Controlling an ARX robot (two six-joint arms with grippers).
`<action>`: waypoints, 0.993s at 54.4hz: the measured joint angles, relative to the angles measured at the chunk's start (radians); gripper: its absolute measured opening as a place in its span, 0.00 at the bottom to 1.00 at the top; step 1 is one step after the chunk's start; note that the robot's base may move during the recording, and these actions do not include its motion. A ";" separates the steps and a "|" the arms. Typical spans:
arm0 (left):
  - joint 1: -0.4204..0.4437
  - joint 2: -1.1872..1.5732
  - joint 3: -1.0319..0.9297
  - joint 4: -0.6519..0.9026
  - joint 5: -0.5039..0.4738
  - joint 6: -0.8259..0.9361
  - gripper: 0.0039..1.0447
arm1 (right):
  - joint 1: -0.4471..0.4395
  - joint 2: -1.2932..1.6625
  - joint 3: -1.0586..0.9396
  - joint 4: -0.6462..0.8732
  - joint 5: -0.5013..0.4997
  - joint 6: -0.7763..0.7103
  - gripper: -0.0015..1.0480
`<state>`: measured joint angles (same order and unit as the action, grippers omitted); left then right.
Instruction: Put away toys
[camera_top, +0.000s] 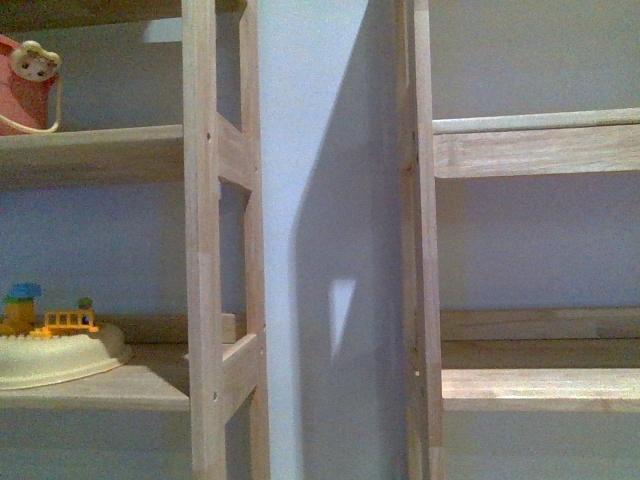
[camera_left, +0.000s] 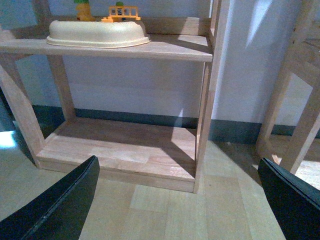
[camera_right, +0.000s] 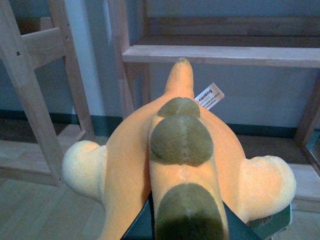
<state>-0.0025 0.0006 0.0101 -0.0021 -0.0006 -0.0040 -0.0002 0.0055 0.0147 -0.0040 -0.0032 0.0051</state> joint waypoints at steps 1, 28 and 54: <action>0.000 0.000 0.000 0.000 0.000 0.000 0.94 | 0.000 0.000 0.000 0.000 0.000 0.000 0.06; 0.000 0.000 0.000 0.000 0.001 0.000 0.94 | 0.000 0.000 0.000 0.000 0.000 0.000 0.06; 0.000 0.000 0.000 0.000 0.000 0.000 0.94 | 0.085 0.080 0.050 0.023 0.273 0.095 0.06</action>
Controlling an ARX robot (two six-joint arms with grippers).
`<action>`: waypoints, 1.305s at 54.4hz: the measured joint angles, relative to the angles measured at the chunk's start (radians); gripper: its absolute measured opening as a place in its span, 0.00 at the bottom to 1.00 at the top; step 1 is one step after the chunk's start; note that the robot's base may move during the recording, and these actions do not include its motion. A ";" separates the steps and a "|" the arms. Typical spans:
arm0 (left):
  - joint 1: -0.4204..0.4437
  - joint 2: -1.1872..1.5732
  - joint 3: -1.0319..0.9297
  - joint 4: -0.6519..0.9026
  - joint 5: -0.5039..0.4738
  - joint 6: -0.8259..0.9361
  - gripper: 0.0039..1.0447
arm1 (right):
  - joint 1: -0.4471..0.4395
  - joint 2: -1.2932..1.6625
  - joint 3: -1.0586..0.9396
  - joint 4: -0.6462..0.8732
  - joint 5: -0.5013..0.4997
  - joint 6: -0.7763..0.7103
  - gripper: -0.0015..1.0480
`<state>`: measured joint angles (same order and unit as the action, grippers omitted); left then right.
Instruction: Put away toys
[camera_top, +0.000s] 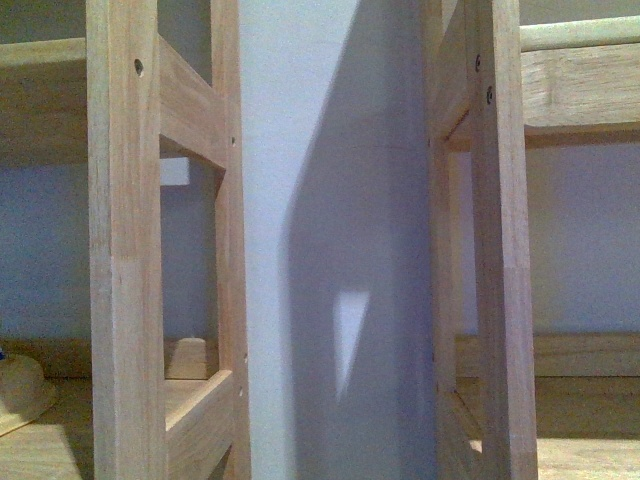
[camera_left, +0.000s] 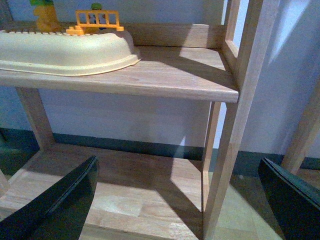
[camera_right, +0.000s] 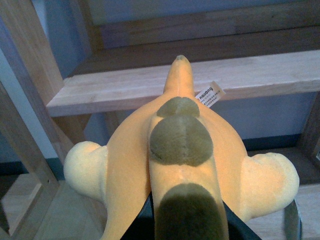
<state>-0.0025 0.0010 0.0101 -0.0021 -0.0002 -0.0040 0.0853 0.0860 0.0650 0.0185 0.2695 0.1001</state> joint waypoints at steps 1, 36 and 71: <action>0.000 0.000 0.000 0.000 0.000 0.000 0.94 | 0.005 0.005 0.007 0.003 0.008 -0.003 0.06; 0.000 0.000 0.000 0.000 0.000 0.000 0.94 | 0.314 0.309 0.426 0.179 0.388 -0.253 0.06; 0.000 0.000 0.000 0.000 0.000 0.000 0.94 | 0.146 0.584 0.935 0.131 0.190 -0.391 0.06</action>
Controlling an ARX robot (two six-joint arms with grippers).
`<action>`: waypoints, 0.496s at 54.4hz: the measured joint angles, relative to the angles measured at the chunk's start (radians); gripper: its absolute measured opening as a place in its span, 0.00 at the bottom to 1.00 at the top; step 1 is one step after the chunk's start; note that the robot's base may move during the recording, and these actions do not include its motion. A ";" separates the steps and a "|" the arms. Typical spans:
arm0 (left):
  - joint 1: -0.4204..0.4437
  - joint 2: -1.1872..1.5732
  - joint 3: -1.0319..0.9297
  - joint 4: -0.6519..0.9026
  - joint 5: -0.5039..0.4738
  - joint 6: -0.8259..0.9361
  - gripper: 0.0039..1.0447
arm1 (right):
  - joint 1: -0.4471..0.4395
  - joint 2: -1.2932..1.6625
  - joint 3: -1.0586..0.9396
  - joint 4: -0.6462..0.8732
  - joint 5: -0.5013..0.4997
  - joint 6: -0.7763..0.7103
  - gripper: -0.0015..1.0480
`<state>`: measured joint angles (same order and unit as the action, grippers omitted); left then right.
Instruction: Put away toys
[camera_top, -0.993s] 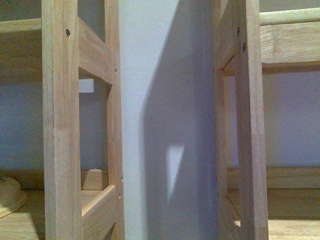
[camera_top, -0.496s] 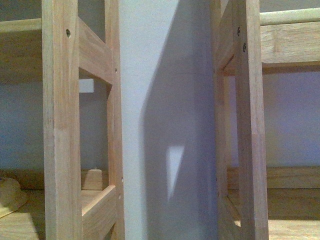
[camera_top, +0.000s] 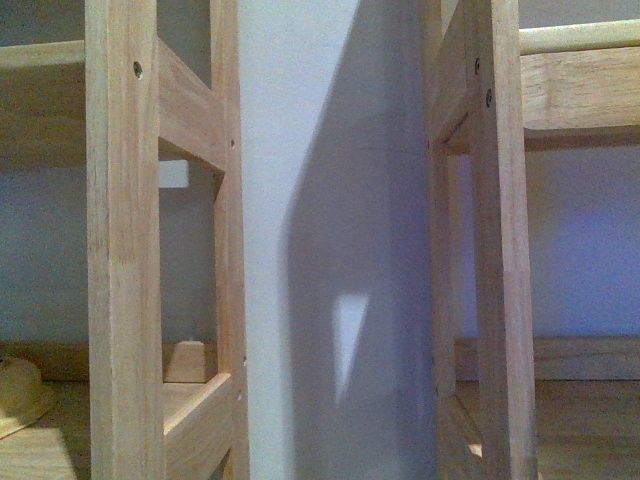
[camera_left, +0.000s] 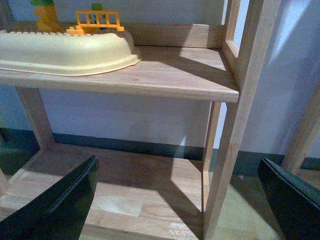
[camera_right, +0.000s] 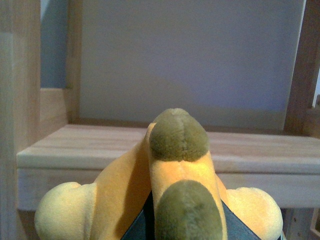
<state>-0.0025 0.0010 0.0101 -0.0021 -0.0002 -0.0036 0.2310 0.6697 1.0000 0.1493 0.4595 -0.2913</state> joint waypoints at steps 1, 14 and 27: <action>0.000 0.000 0.000 0.000 0.000 0.000 0.94 | -0.031 0.010 0.026 -0.016 -0.026 0.016 0.06; 0.000 0.000 0.000 0.000 0.000 0.000 0.94 | -0.269 0.102 0.266 -0.134 -0.187 0.114 0.06; 0.000 0.000 0.000 0.000 0.000 0.000 0.94 | -0.446 0.241 0.433 -0.132 -0.343 0.209 0.06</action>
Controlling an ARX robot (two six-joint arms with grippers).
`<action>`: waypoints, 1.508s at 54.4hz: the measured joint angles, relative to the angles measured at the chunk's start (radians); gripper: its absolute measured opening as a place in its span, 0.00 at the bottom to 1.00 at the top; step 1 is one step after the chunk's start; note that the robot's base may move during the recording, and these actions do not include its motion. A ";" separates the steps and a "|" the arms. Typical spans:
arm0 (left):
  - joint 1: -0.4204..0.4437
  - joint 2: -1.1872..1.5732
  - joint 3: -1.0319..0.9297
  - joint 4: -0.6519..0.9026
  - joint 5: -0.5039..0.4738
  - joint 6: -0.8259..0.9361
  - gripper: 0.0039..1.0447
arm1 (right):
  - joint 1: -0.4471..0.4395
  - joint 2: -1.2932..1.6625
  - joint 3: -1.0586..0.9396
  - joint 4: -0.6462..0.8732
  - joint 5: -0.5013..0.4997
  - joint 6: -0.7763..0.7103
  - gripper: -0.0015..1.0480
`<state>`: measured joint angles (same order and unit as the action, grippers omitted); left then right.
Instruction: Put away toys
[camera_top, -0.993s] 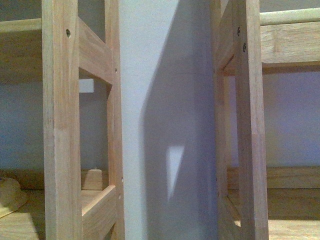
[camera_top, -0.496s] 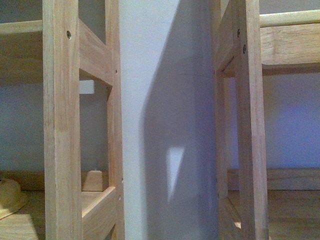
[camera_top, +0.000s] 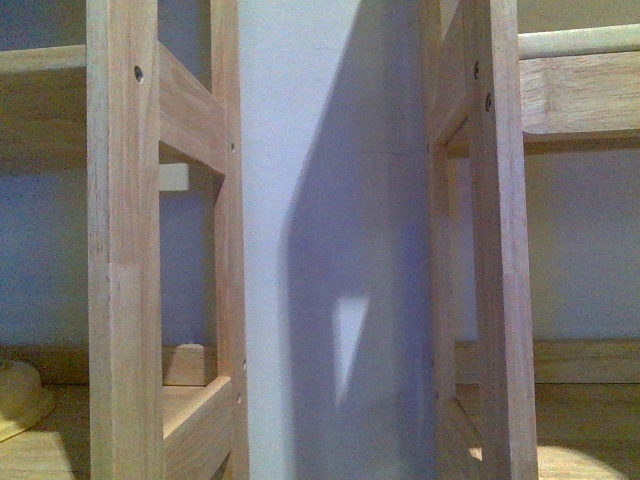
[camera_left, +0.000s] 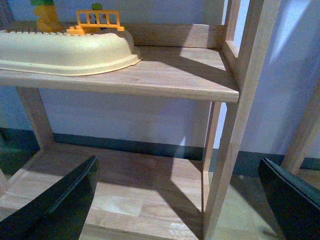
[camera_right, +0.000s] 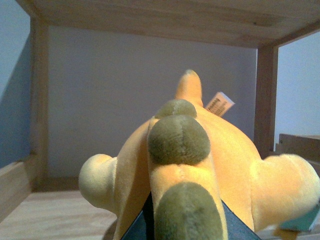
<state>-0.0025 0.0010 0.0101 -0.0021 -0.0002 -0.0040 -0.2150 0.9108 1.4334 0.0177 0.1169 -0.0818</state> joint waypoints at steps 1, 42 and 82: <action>0.000 0.000 0.000 0.000 0.000 0.000 0.94 | -0.005 0.010 0.005 0.005 -0.006 0.004 0.06; 0.000 0.000 0.000 0.000 0.000 0.000 0.94 | 0.210 0.608 0.369 0.095 -0.082 0.145 0.06; 0.000 0.000 0.000 0.000 0.000 0.000 0.94 | 0.308 0.618 0.310 0.127 -0.069 0.192 0.28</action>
<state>-0.0025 0.0010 0.0101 -0.0021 -0.0002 -0.0036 0.0933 1.5284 1.7432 0.1444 0.0483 0.1104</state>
